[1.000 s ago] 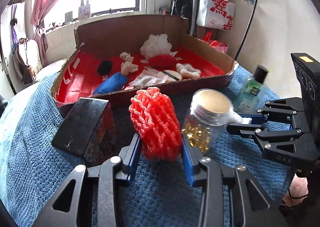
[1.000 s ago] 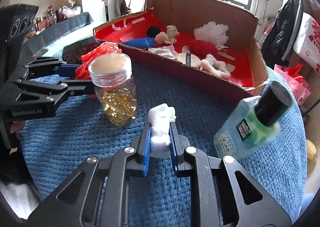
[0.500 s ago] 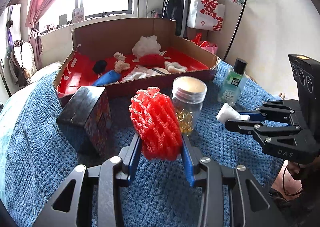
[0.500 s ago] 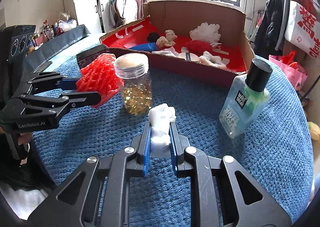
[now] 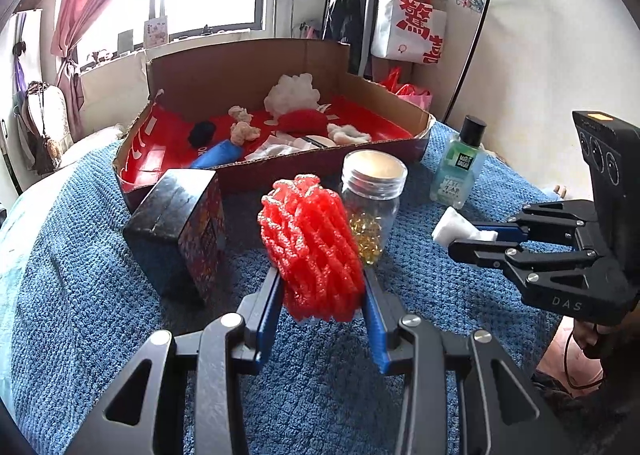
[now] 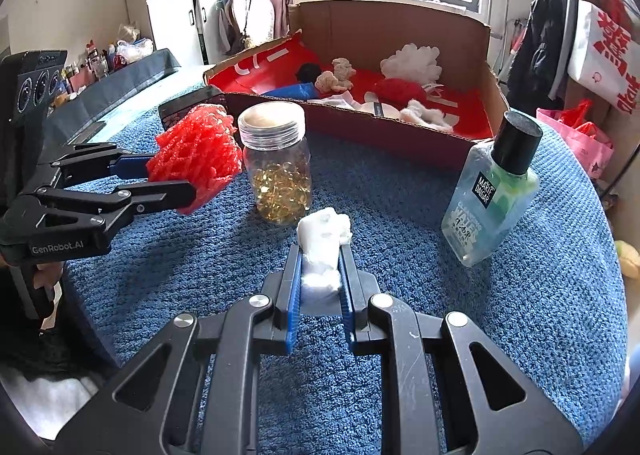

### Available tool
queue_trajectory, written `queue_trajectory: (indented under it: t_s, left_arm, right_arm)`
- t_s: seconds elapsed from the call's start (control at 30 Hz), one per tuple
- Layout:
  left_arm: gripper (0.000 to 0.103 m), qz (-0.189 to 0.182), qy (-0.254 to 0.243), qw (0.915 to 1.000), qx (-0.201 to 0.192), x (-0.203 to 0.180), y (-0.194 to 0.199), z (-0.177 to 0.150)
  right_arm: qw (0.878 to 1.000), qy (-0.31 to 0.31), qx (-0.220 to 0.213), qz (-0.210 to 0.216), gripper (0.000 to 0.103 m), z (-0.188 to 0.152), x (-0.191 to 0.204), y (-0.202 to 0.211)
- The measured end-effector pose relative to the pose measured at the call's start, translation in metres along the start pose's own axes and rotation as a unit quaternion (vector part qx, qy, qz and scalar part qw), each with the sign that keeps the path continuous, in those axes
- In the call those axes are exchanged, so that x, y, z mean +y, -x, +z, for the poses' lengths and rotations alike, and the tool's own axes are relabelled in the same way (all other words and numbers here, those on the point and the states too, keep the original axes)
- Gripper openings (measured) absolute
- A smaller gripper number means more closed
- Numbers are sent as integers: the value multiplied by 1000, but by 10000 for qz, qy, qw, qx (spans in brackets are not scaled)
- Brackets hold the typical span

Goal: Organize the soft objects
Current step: 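Carry the red mesh net and white rolled cloth over the box with both tools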

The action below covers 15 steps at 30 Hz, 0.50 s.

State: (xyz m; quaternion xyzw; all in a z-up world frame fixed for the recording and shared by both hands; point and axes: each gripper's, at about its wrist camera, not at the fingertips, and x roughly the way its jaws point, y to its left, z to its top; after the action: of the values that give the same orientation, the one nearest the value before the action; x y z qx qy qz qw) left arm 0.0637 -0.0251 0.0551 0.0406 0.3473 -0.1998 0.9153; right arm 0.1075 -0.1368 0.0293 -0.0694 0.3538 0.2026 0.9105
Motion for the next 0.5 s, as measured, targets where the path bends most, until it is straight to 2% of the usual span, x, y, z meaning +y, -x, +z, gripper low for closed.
queue_trajectory:
  t_s: [0.27,0.5]
  left_arm:
    - [41,-3,47,10000,32,5,11,-10]
    - [41,29,241,9997,65,23,30,-20]
  right_arm:
    - [9998,-162,56,-54,16,-10,-8,4]
    - [9985,-467,88,-281,16,-20,-30,12]
